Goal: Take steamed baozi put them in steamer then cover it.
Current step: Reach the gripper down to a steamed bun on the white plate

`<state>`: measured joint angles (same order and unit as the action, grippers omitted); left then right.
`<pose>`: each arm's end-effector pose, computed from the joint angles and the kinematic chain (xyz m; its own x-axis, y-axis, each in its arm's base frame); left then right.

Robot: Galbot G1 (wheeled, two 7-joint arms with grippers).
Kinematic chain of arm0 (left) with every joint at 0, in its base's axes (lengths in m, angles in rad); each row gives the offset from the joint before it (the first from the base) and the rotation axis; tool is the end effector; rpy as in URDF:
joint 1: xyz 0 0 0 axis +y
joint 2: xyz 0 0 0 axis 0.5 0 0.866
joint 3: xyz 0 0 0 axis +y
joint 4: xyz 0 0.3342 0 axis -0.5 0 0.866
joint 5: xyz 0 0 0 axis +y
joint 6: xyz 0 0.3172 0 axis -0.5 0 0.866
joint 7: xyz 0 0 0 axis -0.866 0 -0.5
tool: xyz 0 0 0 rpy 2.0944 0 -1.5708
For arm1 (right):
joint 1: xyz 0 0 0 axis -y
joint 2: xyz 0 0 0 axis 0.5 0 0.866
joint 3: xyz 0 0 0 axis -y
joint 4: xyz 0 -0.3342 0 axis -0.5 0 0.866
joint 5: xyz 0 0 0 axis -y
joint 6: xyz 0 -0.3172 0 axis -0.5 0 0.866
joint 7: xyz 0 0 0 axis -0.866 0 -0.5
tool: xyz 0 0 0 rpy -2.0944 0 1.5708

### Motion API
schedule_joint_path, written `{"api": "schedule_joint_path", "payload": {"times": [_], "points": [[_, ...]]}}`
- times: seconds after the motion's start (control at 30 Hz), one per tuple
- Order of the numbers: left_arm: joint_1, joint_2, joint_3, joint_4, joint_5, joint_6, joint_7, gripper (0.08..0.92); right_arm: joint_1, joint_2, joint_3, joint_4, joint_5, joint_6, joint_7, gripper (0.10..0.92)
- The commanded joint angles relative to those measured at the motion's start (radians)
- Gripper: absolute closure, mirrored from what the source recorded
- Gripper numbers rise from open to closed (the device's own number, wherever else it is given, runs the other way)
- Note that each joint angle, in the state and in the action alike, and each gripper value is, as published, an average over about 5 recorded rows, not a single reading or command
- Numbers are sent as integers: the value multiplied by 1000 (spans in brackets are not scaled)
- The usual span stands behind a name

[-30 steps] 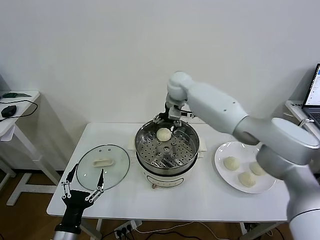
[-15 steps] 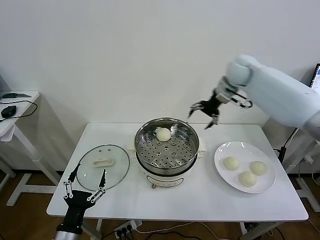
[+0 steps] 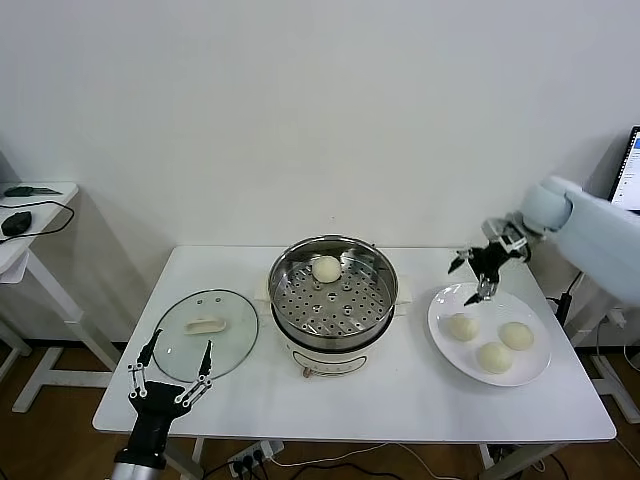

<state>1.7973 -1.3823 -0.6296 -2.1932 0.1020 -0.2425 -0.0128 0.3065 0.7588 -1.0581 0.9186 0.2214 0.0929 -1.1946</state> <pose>0.0910 0.0548 -0.2782 -0.9897 0.0866 -0.1142 0.0481 0.9512 0.3048 0.5319 -0.2088 -0.1201 -0.1287 -0.2683 0.9547 -0.9813 -0.1048 -0.1617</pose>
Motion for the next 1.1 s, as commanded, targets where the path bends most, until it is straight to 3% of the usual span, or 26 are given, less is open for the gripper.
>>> {"api": "schedule_joint_path", "payload": {"times": [0.03, 0.77, 1.1], "points": [[3, -1, -7, 3, 0, -3, -1, 177, -149, 26, 55, -108, -58, -144, 51, 203], [7, -8, -20, 15, 0, -10, -3, 177, -224, 173, 136, -275, -178, -102, 45, 204], [5, -9, -25, 15, -3, -10, -6, 177, -203, 163, 134, -254, -202, -89, 45, 327]]}}
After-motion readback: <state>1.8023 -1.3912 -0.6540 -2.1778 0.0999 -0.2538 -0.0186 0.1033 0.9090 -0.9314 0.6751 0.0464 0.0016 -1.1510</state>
